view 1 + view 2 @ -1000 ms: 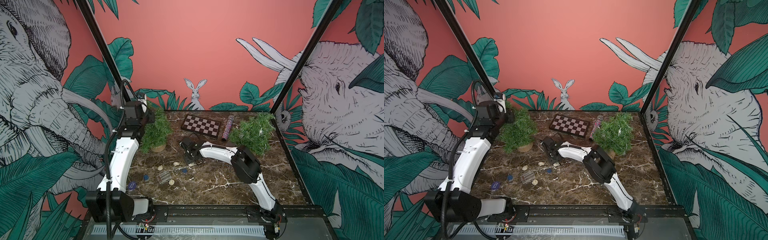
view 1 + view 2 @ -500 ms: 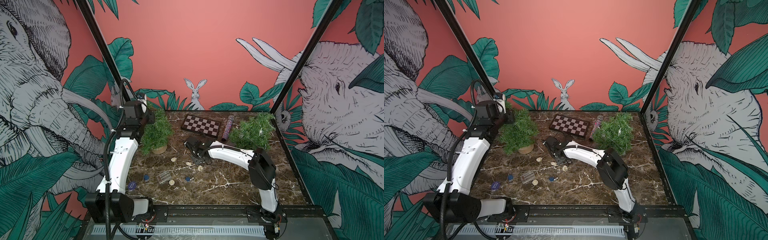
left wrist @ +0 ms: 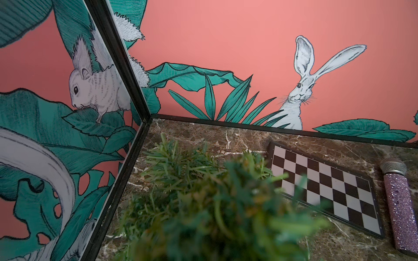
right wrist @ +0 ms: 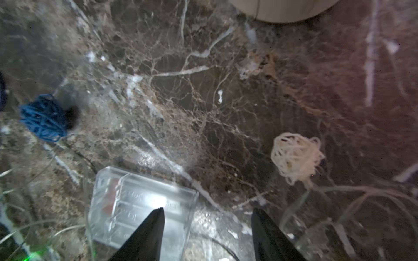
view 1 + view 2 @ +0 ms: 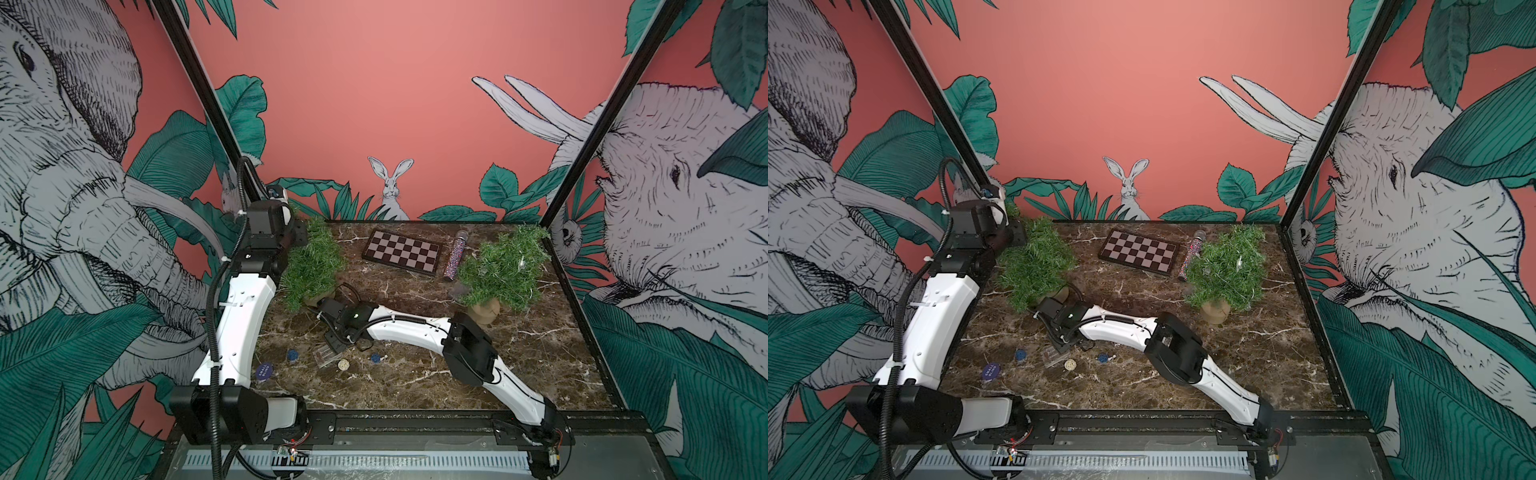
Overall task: Wrap string light around the christmas tree
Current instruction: Move the christmas tree to the center of the board.
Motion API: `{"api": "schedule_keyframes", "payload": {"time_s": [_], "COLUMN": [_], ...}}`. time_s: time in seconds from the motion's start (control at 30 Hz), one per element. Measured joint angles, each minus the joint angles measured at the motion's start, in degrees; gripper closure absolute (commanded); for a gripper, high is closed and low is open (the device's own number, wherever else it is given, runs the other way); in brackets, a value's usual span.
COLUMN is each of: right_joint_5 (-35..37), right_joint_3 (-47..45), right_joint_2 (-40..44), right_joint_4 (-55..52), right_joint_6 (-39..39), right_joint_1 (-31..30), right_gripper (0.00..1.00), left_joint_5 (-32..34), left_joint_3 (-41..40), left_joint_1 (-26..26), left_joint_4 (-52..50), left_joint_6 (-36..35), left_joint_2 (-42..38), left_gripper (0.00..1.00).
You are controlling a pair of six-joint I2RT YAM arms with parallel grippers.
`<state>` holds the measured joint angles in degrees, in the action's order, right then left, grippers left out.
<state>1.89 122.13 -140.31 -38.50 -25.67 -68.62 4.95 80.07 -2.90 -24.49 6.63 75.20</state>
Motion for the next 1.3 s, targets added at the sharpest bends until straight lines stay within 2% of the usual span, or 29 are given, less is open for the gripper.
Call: {"api": "schedule_keyframes", "payload": {"time_s": [0.27,0.57,0.7,0.87,1.1,1.3], "right_joint_5": [0.42,-0.96,-1.05,-0.7,2.19,5.29], "right_joint_3": [14.1,23.82,24.0,14.67,-9.44,-28.13], "right_joint_2": [-7.93,-14.29,-14.47,-9.88,4.44,16.04], "right_joint_4": [-1.55,-4.5,-5.75,-5.01,-1.75,0.76], "right_joint_6": [2.69,5.6,7.39,10.36,13.07,14.97], "right_joint_1": [-1.44,-3.41,-3.43,-2.78,-0.76,1.84], "right_gripper": [0.35,0.33,0.33,0.34,0.34,0.34], "left_joint_5": [0.0,0.0,0.0,0.04,0.07,0.07], "left_joint_3": [0.04,0.04,0.04,0.04,0.04,0.42], "left_joint_1": [-1.01,-1.53,-1.6,-2.34,-4.72,-9.07], "left_joint_4": [-0.07,-0.07,-0.07,-0.07,-0.04,-0.13], "left_joint_6": [0.46,0.44,0.44,0.37,0.39,0.46], "left_joint_2": [0.02,0.04,0.04,0.11,0.13,0.46], "left_gripper": [1.0,1.0,1.0,1.0,1.0,1.0]}}
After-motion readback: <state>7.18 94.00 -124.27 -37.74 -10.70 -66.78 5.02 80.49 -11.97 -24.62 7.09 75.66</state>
